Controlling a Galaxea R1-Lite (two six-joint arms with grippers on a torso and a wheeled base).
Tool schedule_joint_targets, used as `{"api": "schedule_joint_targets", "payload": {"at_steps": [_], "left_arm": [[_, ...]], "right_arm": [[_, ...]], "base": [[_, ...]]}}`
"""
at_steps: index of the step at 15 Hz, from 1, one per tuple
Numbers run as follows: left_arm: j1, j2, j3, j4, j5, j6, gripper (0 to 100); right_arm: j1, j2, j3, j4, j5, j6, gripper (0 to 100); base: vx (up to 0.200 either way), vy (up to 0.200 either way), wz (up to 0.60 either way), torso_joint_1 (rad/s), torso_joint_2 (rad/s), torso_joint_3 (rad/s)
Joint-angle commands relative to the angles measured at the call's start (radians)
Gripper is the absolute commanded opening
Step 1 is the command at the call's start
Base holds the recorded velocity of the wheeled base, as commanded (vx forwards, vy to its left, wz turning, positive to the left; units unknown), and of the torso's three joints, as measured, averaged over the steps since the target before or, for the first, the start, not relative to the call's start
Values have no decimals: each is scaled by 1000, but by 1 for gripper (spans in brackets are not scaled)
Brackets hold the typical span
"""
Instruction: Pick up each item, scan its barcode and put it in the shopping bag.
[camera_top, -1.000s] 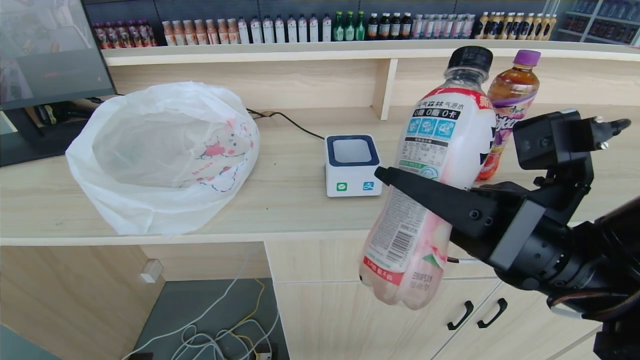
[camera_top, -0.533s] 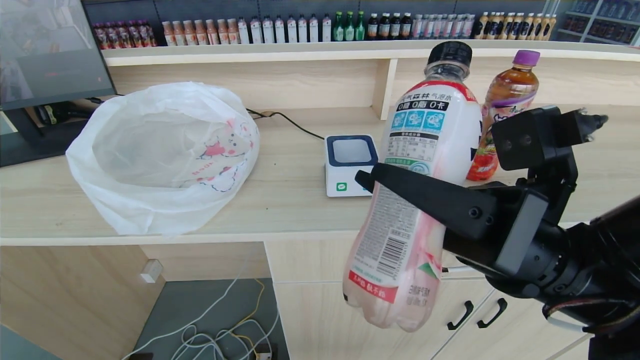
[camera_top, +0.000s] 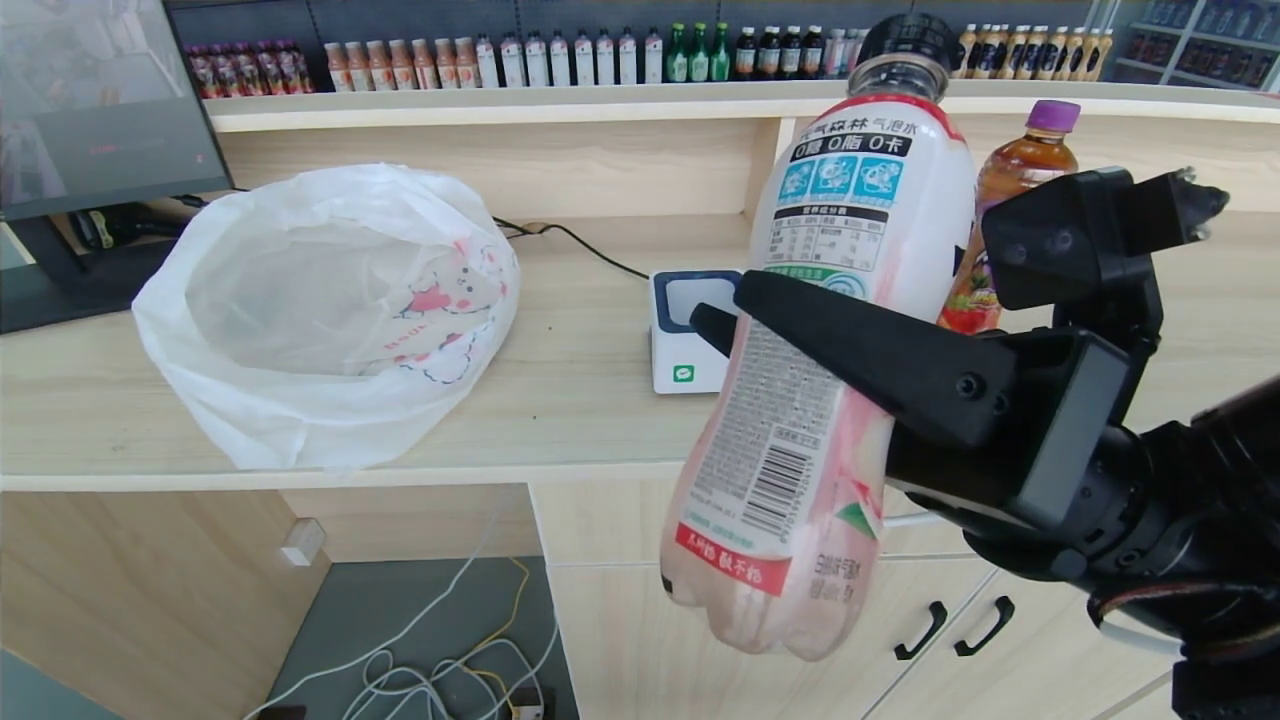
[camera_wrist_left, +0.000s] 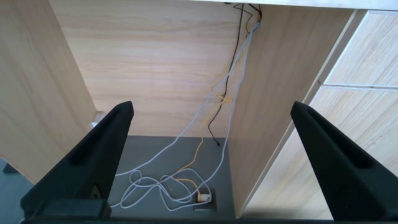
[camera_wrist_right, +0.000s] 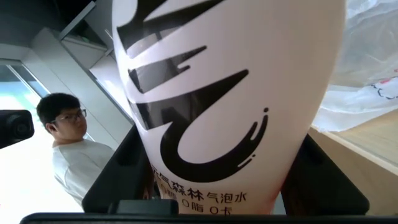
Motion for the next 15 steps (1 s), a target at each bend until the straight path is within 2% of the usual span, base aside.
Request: {"api": "schedule_joint_targets", "payload": {"at_steps": [1, 12, 15], "left_arm": [[0, 0, 0, 0, 0, 0, 100], [2, 0, 0, 0, 0, 0, 100], [0, 0, 0, 0, 0, 0, 100]], "right_arm": [[1, 1, -2, -1, 0, -1, 0], [1, -5, -15, -1, -3, -10, 0], [1, -22, -21, -1, -5, -94, 0]], "base": [[0, 0, 0, 0, 0, 0], [0, 0, 0, 0, 0, 0], [0, 0, 0, 0, 0, 0]]}}
